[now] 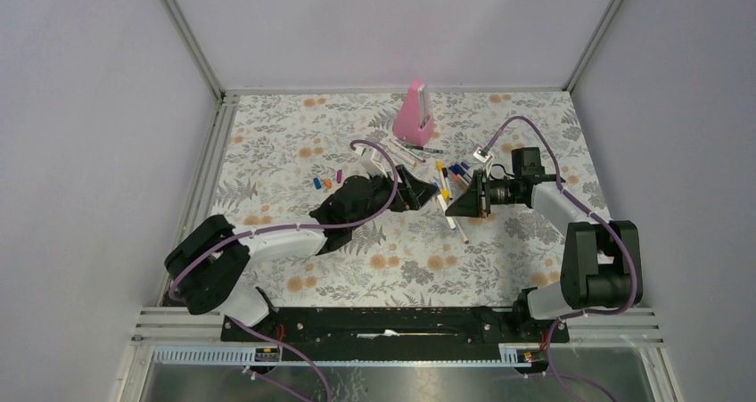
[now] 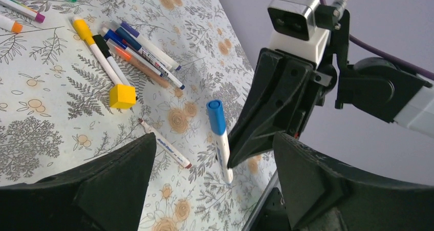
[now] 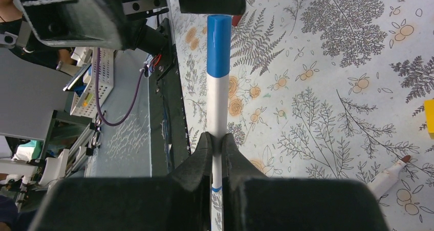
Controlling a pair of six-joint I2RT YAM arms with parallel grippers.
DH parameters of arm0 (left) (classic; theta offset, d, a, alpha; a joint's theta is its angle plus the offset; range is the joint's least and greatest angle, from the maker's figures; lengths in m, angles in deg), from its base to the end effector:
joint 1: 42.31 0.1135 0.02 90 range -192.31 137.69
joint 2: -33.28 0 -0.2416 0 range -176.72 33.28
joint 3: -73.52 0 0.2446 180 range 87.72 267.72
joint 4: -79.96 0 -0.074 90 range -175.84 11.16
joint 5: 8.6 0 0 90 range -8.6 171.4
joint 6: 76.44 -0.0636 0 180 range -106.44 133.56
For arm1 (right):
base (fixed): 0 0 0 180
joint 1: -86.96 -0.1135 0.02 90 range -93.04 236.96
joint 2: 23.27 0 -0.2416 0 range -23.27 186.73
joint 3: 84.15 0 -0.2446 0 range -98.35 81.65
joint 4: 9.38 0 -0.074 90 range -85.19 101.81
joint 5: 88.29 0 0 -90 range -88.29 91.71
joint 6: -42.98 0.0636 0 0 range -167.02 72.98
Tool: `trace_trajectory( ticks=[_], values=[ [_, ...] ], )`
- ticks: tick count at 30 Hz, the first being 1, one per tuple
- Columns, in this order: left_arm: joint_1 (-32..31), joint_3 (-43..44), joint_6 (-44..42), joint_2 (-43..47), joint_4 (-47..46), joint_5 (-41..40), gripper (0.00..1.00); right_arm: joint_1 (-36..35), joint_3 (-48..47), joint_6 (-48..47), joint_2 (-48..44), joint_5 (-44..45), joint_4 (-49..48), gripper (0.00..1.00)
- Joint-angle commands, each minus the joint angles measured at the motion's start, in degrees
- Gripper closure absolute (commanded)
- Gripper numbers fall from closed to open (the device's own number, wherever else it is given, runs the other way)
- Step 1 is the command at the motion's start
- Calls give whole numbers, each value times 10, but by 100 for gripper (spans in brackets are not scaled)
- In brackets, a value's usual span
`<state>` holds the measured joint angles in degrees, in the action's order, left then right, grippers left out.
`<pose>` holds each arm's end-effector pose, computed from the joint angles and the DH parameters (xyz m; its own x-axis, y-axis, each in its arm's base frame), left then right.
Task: Open the pen caps
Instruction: Open the pen cap from the pen.
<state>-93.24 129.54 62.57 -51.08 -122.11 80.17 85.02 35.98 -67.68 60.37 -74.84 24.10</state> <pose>0.2206 -0.2696 0.2228 -0.6209 -0.4325 -0.6538 0.4484 0.4882 -0.7488 0.2629 0.0708 0.1803 -0.5982 -0.1024 -0.7948 -0.7960 0.1908 0.5745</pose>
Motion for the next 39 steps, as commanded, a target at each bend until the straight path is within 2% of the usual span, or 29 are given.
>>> trace_trajectory(
  ticks=[1, 11, 16, 20, 23, 25, 29, 32, 34, 36, 37, 39],
  values=[
    [-5, 48, 22, -33, -43, -40, 18, -8, 0, 2, 6, -20, -7, 100],
    [-23, 94, 33, -81, -19, -37, 51, -14, -5, -9, 9, -12, 8, 100],
    [-29, 99, 34, -90, -9, -30, 59, -15, -7, -11, 11, -7, 11, 100],
    [-33, 106, 32, -94, 1, -27, 88, -16, -6, -11, 13, -5, 11, 100],
    [-35, 106, 31, -95, 2, -25, 100, -16, -6, -11, 12, -1, 10, 100],
    [-36, 103, 31, -94, 0, -27, 100, -16, -6, -11, 11, 3, 10, 100],
    [-41, 94, 37, -92, -22, -28, 100, -16, -1, 8, 8, 2, -6, 71],
    [-47, 92, 42, -95, -38, -31, 100, -16, 14, 62, 0, -15, -59, 63],
    [-51, 93, 43, -97, -44, -36, 100, -16, 27, 105, -5, -28, -104, 62],
    [-54, 95, 42, -97, -46, -42, 100, -17, 37, 140, -9, -38, -140, 66],
    [-55, 96, 41, -96, -47, -46, 100, -17, 39, 151, -10, -39, -150, 70],
    [-57, 97, 39, -94, -51, -52, 100, -19, 39, 161, -7, -41, -158, 85]
  ],
)
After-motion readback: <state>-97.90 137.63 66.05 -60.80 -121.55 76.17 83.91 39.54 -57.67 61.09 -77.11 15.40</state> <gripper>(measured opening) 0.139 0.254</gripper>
